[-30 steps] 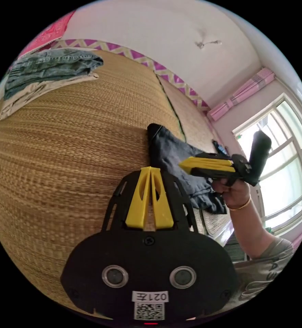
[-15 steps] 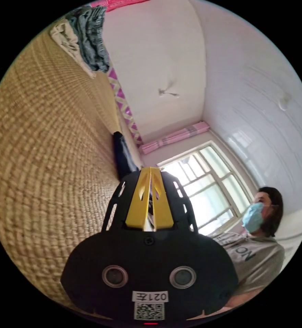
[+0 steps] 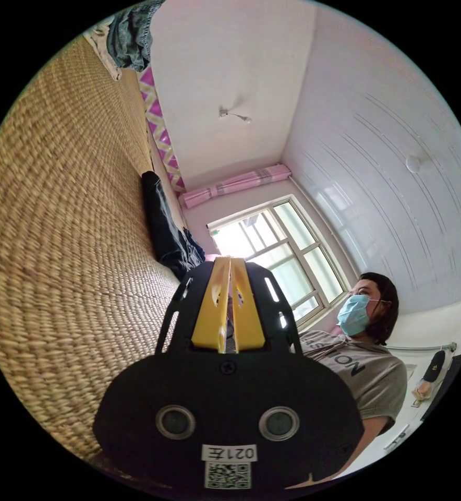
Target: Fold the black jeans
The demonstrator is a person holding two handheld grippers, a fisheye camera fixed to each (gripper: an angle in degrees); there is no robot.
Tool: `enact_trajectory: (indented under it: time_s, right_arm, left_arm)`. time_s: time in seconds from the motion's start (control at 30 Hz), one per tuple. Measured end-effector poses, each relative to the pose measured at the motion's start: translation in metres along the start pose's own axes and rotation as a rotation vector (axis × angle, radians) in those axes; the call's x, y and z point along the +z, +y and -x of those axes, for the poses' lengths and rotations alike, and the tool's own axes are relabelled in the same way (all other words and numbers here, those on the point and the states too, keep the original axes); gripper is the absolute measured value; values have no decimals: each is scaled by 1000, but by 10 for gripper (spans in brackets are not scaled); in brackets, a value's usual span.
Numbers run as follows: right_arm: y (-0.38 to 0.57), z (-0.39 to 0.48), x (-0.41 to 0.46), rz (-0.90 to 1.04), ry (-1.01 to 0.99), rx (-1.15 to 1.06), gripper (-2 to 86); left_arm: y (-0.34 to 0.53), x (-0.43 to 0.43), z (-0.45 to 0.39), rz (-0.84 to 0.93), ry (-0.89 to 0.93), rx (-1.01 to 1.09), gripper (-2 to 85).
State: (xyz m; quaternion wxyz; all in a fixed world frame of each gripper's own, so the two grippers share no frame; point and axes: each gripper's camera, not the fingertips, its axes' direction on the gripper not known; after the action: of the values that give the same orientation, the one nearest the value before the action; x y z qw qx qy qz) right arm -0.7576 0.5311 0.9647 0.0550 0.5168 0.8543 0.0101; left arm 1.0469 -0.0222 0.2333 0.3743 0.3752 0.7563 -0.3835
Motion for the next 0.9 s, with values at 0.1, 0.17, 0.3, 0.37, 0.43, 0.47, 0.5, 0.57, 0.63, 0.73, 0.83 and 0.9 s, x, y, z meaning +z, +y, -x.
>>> enact_trajectory:
  time_s: [0.1,0.17,0.3,0.37,0.43,0.47,0.5,0.57,0.63,0.73,0.83,0.9]
  right_arm:
    - [-11,-8,20,21,-100,74,86]
    - [-14,-13,27,28,-156,132,64]
    - [-3,37,14,-23,-200,-23,40]
    - [9,92,9,-19,-169,-198,38]
    - [30,156,13,5,-124,-384,37]
    - [49,200,20,28,-96,-516,36]
    - [74,245,31,60,-65,-653,36]
    - [121,308,54,108,-23,-854,34]
    - [179,362,84,156,18,-1049,33]
    - [286,419,142,239,78,-1327,29]
    - [397,438,206,304,135,-1578,26]
    - [478,426,263,394,231,-1775,25]
  left_arm:
    - [-1,-3,2,7,5,-1,-9]
    - [0,-5,2,6,8,2,-9]
    - [0,-7,4,8,12,4,-9]
    - [-1,-8,5,7,13,4,-9]
    - [-1,-8,6,6,14,3,-9]
    - [-1,-8,7,6,15,4,-9]
    - [-1,-8,7,6,16,5,-9]
    - [-2,-7,8,9,19,6,-9]
    - [-2,-6,8,11,22,7,-9]
    - [-2,-3,10,14,25,7,-9]
    - [-3,1,11,16,25,7,-9]
    - [-3,3,12,16,26,7,-9]
